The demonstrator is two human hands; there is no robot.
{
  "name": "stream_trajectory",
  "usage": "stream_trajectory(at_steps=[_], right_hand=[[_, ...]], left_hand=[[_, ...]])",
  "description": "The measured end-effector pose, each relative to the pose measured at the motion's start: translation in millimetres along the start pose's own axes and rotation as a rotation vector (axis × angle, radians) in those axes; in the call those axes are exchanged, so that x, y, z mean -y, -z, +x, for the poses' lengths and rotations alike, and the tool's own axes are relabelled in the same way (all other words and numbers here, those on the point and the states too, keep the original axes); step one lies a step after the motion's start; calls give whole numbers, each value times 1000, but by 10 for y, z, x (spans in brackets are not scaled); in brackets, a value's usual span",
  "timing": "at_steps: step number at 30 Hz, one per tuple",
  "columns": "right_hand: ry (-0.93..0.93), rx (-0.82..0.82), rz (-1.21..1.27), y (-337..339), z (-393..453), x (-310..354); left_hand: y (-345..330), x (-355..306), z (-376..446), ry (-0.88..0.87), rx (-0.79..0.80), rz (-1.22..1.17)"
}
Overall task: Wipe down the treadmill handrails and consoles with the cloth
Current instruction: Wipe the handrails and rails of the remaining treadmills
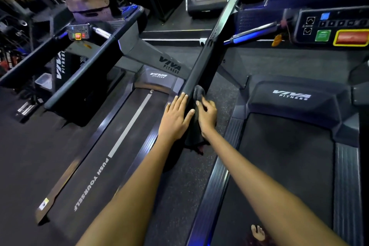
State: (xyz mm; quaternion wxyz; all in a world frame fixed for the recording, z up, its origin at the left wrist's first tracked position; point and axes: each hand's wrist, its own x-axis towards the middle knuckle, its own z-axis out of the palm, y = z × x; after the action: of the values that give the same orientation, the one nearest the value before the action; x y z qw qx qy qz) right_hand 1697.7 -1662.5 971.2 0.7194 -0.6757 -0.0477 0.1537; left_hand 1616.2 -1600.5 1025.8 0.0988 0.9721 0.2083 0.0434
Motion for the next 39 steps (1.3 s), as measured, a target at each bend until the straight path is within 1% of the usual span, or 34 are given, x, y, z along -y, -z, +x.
stream_trajectory(at_steps=[3, 6, 10, 12, 14, 16, 18, 20, 22, 24, 27, 29, 31, 33, 36, 39], right_hand=[[26, 3, -40, -5, -87, -31], [-62, 53, -35, 52, -224, -171], [-151, -16, 15, 21, 138, -7], [-128, -28, -16, -11, 286, 123], [-41, -26, -67, -31, 269, 164], [65, -12, -133, -30, 82, 84], [125, 12, -167, 10, -127, -35], [84, 29, -145, 51, -88, -61], [-38, 17, -96, 49, 167, 17], [-102, -1, -74, 27, 420, 130], [-32, 4, -100, 1, 461, 216], [62, 33, -145, 20, 282, 122], [105, 52, -195, 60, 105, -14], [79, 67, -215, 80, 100, -75], [-30, 69, -181, 100, 342, 32], [-30, 44, -168, 75, 614, 218]], left_hand=[[17, 17, 11, 4, -34, -81], [29, 8, 25, 8, -58, -140], [35, 1, 10, 5, -78, -162], [28, 0, 13, 4, -75, -157], [22, -1, 17, 16, -75, -145], [28, -2, 15, 21, -92, -128], [35, -9, 17, 22, -78, -119], [42, -24, 20, 31, -59, -117], [48, -47, 6, 44, -50, -98], [53, -51, -9, 51, -36, -84], [52, -44, -11, 49, -30, -83], [47, -30, 3, 44, -24, -74], [43, -28, 14, 39, -12, -63], [39, -26, 19, 43, -18, -72], [29, -14, 12, 57, -13, -119], [42, -17, 19, 72, -5, -137]])
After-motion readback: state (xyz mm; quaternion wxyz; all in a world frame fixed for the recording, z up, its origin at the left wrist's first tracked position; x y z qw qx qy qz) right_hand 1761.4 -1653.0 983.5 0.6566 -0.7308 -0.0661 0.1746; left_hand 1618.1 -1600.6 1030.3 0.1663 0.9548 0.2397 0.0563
